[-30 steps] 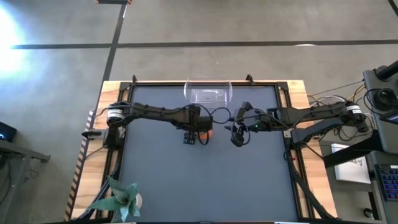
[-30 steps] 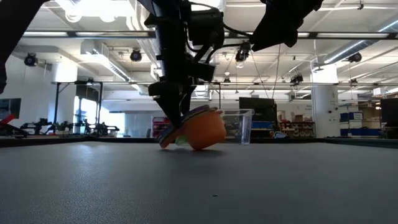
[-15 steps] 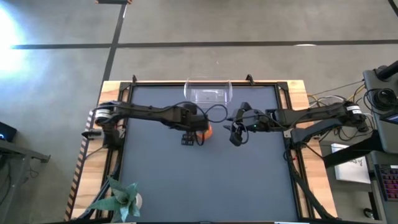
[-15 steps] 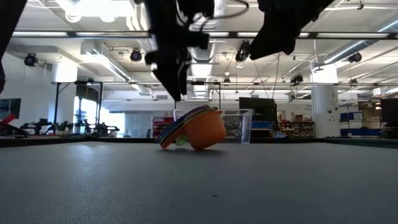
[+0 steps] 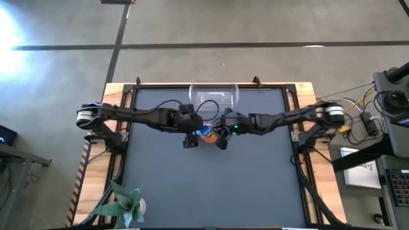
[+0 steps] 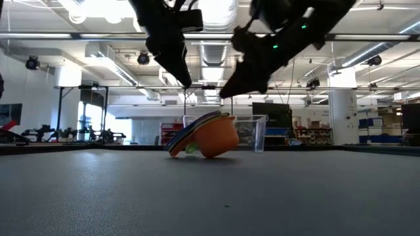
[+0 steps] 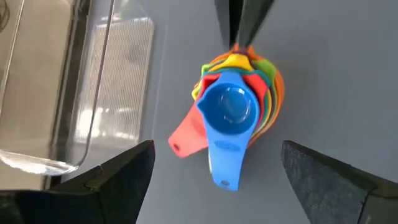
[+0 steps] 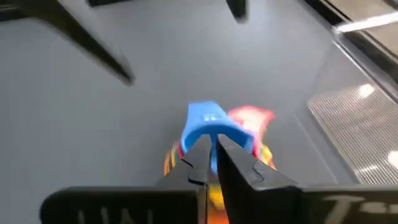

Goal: Nest measuring cups in basket
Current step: Adjust the nested measuring cups, then put the nested measuring cups into the transparent bin

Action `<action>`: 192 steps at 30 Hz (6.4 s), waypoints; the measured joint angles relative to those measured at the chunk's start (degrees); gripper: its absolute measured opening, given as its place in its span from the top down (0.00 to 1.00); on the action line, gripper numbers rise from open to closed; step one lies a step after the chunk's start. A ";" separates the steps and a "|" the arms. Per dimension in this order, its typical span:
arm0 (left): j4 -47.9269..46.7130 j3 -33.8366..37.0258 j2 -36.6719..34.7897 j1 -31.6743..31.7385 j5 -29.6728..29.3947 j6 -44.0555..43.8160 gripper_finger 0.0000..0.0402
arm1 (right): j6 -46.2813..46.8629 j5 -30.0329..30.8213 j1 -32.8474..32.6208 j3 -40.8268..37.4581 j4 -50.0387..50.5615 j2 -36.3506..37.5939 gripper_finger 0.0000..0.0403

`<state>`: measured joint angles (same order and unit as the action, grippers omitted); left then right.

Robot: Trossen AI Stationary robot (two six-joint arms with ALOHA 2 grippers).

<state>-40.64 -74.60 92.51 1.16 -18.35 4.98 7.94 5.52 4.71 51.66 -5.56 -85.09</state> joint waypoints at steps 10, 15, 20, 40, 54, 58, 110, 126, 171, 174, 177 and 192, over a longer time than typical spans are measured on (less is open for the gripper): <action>16.71 13.58 -5.86 2.57 3.08 -2.59 0.22 | 0.00 -2.59 0.37 7.58 -0.89 -11.82 0.98; 20.48 15.31 -5.87 4.06 2.96 -2.30 0.23 | 1.95 -2.70 0.30 4.21 -1.40 -9.86 0.98; 26.27 15.40 -4.13 6.49 3.12 -0.11 0.28 | 3.26 -2.60 0.33 1.93 -1.13 -8.29 0.98; 18.56 -2.17 14.68 12.28 7.46 6.96 0.45 | 1.17 -2.97 -4.47 0.38 2.27 -1.37 0.98; 11.61 -2.63 15.85 13.47 7.41 8.22 0.47 | -0.07 -3.01 -8.59 -0.58 0.62 -8.97 0.98; 9.81 -2.33 15.87 13.19 7.39 7.49 0.47 | 0.57 -2.52 -8.42 0.26 0.61 -11.26 0.98; 7.50 4.03 12.40 12.32 12.76 3.88 0.47 | -2.48 12.57 -9.29 26.29 19.58 -27.57 0.98; 6.06 4.01 11.35 9.99 14.59 0.49 0.47 | -1.02 12.59 -8.82 25.83 19.82 -26.66 0.98; 1.67 -2.91 10.68 4.97 13.07 -9.47 0.13 | 7.23 14.27 -14.45 -15.20 0.14 24.06 0.98; -1.03 -6.40 13.37 4.99 13.07 -9.00 0.13 | 7.19 14.25 -14.45 -15.44 0.12 23.74 0.98; -4.25 -9.29 16.04 4.99 13.06 -8.57 0.13 | 7.07 14.21 -14.45 -15.47 0.26 23.01 0.98; -10.76 -16.23 24.72 5.01 13.03 -7.20 0.13 | 5.47 14.08 -14.45 -15.47 0.16 22.61 0.98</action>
<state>-51.39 -90.83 117.23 6.17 -5.32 -2.21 13.41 19.59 -9.74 36.18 -5.40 -62.48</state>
